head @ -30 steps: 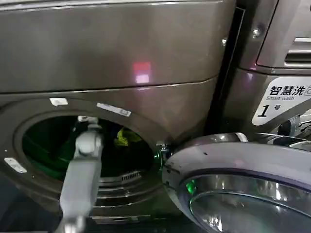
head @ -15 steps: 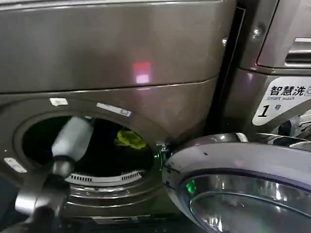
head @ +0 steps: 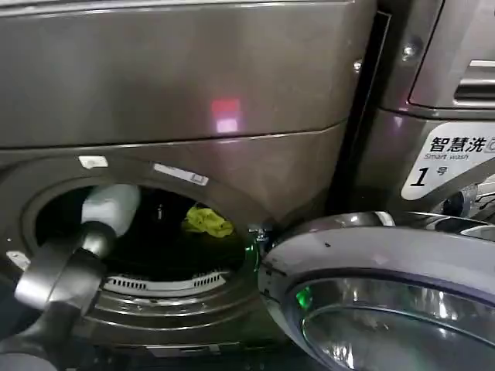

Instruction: Grasp the clothes from the dryer.

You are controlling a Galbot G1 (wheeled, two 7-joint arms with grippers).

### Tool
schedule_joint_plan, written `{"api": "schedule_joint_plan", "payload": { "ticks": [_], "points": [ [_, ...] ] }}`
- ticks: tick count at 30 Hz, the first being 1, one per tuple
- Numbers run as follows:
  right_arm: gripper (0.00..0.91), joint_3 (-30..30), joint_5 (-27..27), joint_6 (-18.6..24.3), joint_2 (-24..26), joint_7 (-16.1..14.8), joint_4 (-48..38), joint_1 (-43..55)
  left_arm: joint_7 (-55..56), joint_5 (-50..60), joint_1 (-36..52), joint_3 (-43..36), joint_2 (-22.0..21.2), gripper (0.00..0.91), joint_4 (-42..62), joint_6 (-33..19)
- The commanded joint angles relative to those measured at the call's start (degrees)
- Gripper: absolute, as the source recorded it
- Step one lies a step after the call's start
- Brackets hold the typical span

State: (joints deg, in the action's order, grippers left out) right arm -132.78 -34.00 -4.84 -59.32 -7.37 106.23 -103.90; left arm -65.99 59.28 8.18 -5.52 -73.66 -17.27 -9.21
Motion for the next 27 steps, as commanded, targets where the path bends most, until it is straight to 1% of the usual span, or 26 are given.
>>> {"api": "schedule_joint_plan", "payload": {
  "ticks": [1, 4, 5, 6, 7, 8, 9, 10, 12, 13, 14, 27],
  "points": [
    [0.907, 0.08, 0.04, 0.0, -0.29, 0.0, 0.53, 0.09, -1.08, 1.05, -1.03, -2.38, -0.38, 0.907, 1.87, 0.21],
    [0.907, 0.11, 0.07, 0.0, -0.25, 0.0, 0.61, 0.07, -1.28, 0.67, -1.69, -2.35, -0.57, 0.907, 1.71, 0.45],
    [0.907, 0.09, 0.09, 0.01, -0.17, 0.02, 0.48, 0.08, -1.33, 0.56, -1.72, -2.29, -0.48, 0.842, 1.84, 0.51],
    [0.907, 0.09, 0.1, 0.02, -0.15, 0.01, 0.41, 0.1, -1.39, 0.53, -1.72, -2.29, -0.42, 0.694, 2.01, 0.52],
    [0.907, 0.1, 0.12, 0.04, -0.19, -0.01, 0.37, 0.12, -1.52, 0.52, -1.71, -2.26, -0.22, 0.512, 2.15, 0.5],
    [0.907, 0.17, 0.17, 0.05, -0.22, -0.01, 0.29, 0.23, -1.62, 0.5, -1.71, -2.23, -0.11, 0.353, 2.3, 0.46],
    [0.907, 0.21, 0.21, 0.05, -0.21, -0.02, 0.25, 0.27, -1.7, 0.49, -1.71, -2.24, -0.08, 0.159, 2.29, 0.41],
    [0.907, 0.32, 0.24, 0.06, -0.19, 0.01, 0.14, 0.4, -1.82, 0.38, -1.71, -2.25, -0.13, 0.125, 2.45, 0.42],
    [0.907, 0.43, 0.27, 0.06, -0.18, 0.02, 0.18, 0.52, -1.97, 0.15, -1.7, -2.27, -0.23, 0.091, 2.55, 0.35],
    [0.907, 0.44, 0.27, 0.06, -0.21, 0.0, 0.15, 0.54, -2.09, 0.08, -1.69, -2.27, -0.3, 0.034, 2.6, 0.32],
    [0.907, 0.41, 0.27, 0.08, -0.22, -0.01, 0.06, 0.54, -2.32, 0.03, -1.69, -2.28, -0.36, 0.0, 2.67, 0.23],
    [0.907, 0.55, 0.47, 0.22, -0.46, -0.08, -0.15, 0.66, -2.72, -2.21, -2.34, -0.74, -0.82, 0.0, 1.8, 0.53]
  ]
}}
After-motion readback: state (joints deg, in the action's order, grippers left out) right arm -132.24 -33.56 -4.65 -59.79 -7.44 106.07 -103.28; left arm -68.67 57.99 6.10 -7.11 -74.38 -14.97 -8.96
